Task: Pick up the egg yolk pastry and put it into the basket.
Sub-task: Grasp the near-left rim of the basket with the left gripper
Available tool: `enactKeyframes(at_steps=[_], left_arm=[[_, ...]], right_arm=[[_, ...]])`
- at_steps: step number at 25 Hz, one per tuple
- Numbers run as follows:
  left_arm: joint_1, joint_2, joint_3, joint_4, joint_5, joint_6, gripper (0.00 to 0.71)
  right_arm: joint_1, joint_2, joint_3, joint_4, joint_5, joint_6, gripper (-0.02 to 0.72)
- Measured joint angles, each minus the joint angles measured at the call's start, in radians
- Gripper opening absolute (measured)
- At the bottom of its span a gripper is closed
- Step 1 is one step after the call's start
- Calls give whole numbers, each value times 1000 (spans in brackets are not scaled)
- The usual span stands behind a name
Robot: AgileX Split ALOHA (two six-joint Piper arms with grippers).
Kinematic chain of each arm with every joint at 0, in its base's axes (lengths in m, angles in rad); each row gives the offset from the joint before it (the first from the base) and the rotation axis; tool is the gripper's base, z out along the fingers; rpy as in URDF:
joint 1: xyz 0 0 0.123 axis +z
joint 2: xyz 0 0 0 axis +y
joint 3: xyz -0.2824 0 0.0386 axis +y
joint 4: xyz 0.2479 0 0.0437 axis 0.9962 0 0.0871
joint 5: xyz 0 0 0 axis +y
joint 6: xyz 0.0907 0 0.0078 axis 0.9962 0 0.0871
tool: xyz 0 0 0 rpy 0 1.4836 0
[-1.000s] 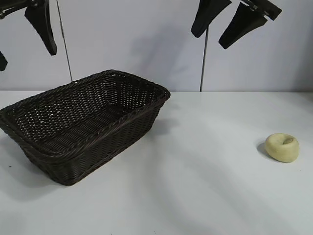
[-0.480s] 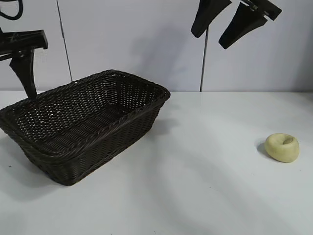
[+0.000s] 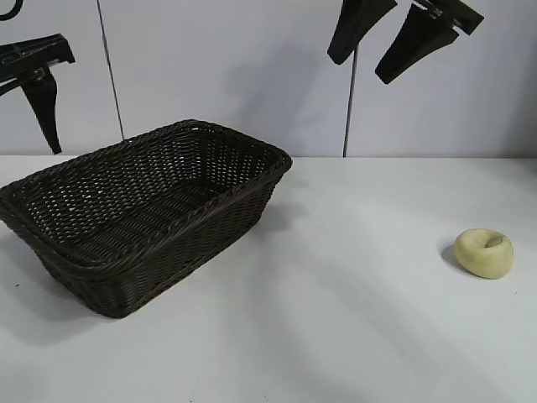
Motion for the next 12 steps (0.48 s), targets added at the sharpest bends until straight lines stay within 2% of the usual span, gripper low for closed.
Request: enactKeyframes(at_steps=[6, 12], left_arm=[[65, 7, 0, -66, 12, 94, 543], [79, 79, 6, -189, 11, 216, 543]], right_arm=[[0, 0, 0, -1, 0, 0, 486], [0, 0, 0, -1, 0, 0, 486]])
